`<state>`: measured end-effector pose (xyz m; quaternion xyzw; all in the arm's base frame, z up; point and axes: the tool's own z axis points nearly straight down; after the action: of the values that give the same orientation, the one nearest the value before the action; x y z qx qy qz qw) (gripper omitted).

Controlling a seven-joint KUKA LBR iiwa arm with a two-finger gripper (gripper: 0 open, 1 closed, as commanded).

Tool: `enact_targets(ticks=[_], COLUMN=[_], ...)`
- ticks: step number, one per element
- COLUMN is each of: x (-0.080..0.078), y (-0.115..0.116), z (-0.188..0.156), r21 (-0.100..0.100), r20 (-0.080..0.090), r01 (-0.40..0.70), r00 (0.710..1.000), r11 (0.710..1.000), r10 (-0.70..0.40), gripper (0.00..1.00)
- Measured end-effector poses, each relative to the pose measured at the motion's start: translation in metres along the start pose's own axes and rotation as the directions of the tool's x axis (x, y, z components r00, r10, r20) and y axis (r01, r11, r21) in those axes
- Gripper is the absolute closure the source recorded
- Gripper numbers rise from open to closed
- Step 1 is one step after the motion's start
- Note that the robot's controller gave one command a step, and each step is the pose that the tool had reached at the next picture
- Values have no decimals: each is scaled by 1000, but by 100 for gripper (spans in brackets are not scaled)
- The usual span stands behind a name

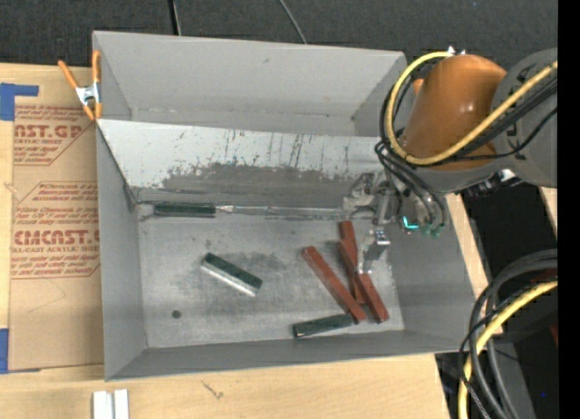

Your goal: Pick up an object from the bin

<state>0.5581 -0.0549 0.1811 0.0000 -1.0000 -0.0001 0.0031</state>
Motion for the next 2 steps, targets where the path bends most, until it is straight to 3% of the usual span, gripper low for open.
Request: enact_targets(ticks=[1,2], x=[-2,-2], y=[0,3], z=[-5,41], r21=[1,2], r20=[7,16], r01=[1,0], r00=[1000,1000], r11=[1000,1000], r10=[-1,0], gripper=[0,0])
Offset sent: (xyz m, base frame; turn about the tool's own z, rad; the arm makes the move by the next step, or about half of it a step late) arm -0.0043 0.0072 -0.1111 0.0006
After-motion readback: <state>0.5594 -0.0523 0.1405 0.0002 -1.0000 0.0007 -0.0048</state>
